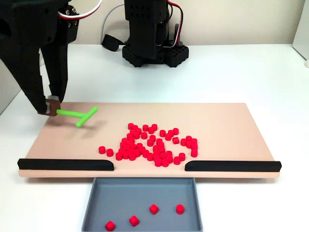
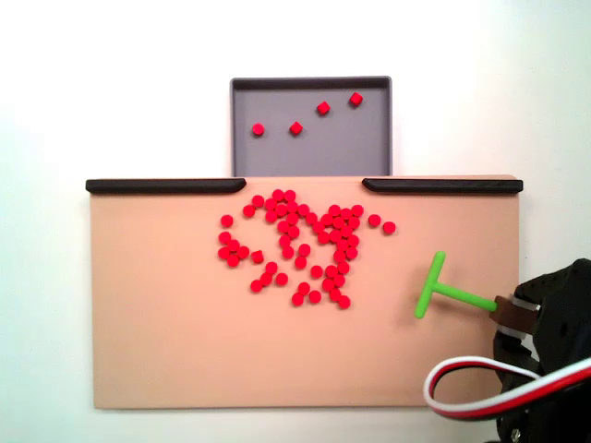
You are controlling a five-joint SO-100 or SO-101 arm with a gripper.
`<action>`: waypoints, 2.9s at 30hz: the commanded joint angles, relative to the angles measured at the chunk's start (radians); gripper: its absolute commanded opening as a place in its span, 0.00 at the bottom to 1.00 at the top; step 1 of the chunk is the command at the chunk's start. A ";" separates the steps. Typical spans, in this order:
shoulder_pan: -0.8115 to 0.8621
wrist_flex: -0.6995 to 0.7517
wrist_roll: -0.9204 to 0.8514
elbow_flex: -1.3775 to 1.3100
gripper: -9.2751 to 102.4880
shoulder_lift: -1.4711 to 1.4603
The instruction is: Gather the right side granules
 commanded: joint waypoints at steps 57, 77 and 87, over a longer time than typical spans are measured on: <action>-0.126 0.002 -0.101 -0.198 0.08 -0.222; -0.176 0.012 0.006 -0.195 0.08 -0.212; -0.187 0.012 0.032 -0.195 0.08 -0.212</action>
